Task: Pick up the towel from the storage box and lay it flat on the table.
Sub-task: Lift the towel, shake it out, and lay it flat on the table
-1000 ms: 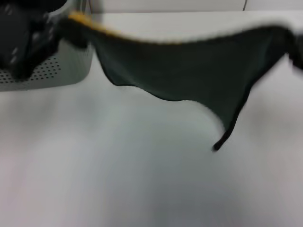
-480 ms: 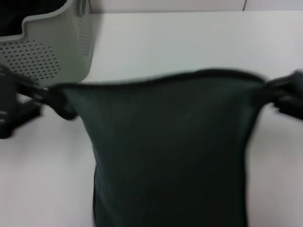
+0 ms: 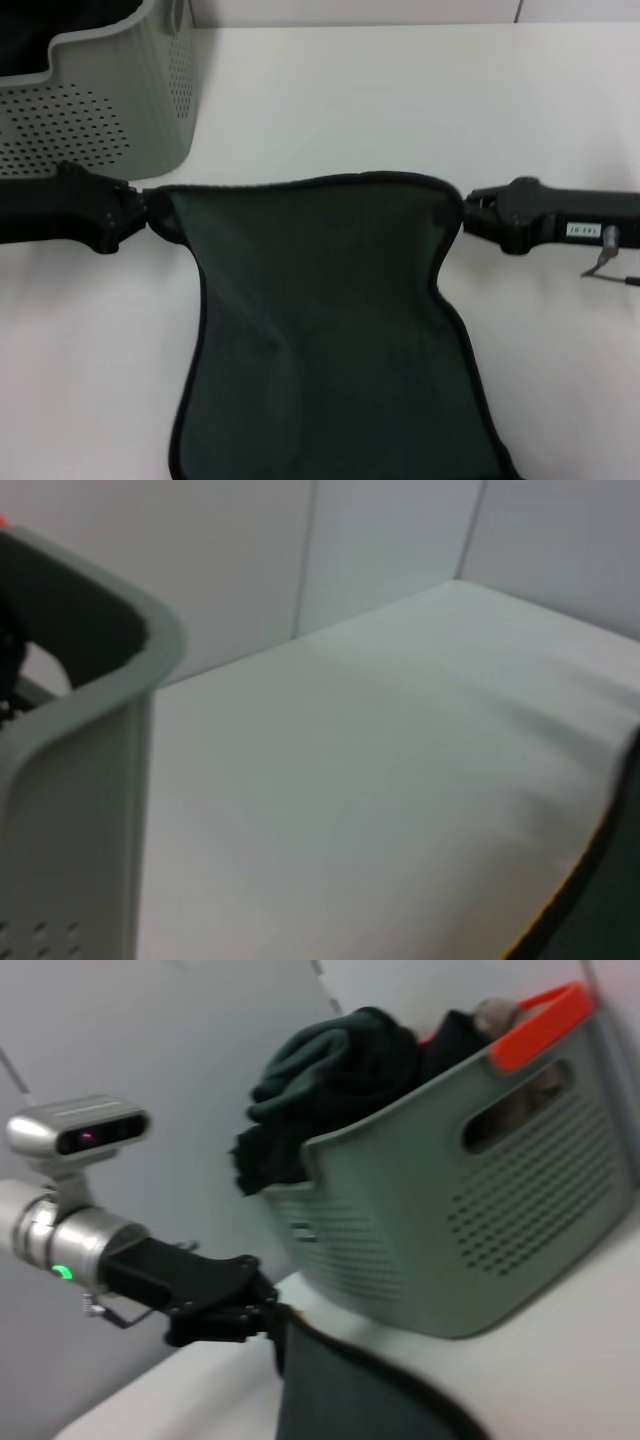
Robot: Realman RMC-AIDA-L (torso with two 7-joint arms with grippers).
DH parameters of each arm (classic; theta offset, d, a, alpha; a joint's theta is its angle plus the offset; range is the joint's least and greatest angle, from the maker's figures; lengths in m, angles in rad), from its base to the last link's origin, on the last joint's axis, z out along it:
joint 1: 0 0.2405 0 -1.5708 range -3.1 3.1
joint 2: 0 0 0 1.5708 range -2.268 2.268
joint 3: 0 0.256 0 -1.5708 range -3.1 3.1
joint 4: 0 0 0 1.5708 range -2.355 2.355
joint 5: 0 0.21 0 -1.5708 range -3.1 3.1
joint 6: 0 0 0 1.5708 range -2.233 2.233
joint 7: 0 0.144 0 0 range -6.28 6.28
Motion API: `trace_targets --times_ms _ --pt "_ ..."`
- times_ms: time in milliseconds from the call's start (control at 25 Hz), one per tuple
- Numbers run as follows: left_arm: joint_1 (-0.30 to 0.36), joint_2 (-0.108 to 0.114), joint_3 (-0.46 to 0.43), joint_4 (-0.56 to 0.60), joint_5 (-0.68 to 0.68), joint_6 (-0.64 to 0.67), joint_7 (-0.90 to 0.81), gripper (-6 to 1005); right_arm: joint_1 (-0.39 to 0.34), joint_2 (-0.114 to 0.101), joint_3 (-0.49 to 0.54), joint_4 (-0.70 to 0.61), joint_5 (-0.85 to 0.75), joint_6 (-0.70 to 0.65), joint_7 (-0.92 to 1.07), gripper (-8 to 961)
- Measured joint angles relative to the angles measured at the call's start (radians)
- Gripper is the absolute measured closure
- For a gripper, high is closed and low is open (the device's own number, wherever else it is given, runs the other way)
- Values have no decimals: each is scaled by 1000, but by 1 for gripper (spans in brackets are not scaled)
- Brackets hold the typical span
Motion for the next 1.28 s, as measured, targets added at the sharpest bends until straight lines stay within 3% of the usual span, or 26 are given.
trace_targets --times_ms 280,720,1280 --pt "-21 -2 17 -6 23 -66 -33 998 4 -15 6 -56 -4 70 0 890" --pt "-29 -3 141 -14 28 -177 -64 998 91 -51 -1 -53 -43 173 6 885" --pt "-43 -4 146 -34 29 -230 -66 998 119 -28 2 -61 -117 251 22 879"
